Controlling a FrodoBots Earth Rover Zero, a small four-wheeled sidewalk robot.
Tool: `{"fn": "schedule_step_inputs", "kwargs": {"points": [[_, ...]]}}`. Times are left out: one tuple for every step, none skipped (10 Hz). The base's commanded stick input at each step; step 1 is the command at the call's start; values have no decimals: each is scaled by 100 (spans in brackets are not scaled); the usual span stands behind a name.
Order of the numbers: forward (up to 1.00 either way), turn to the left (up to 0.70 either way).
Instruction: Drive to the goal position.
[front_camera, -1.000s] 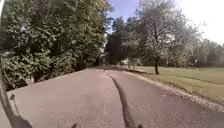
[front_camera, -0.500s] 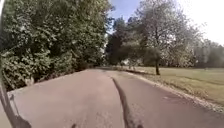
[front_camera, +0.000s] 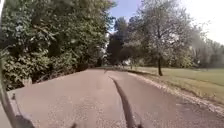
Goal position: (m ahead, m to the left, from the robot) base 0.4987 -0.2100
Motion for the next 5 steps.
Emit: {"fn": "schedule_step_inputs", "kwargs": {"points": [[70,0],[70,0],[70,0],[70,0],[70,0]]}}
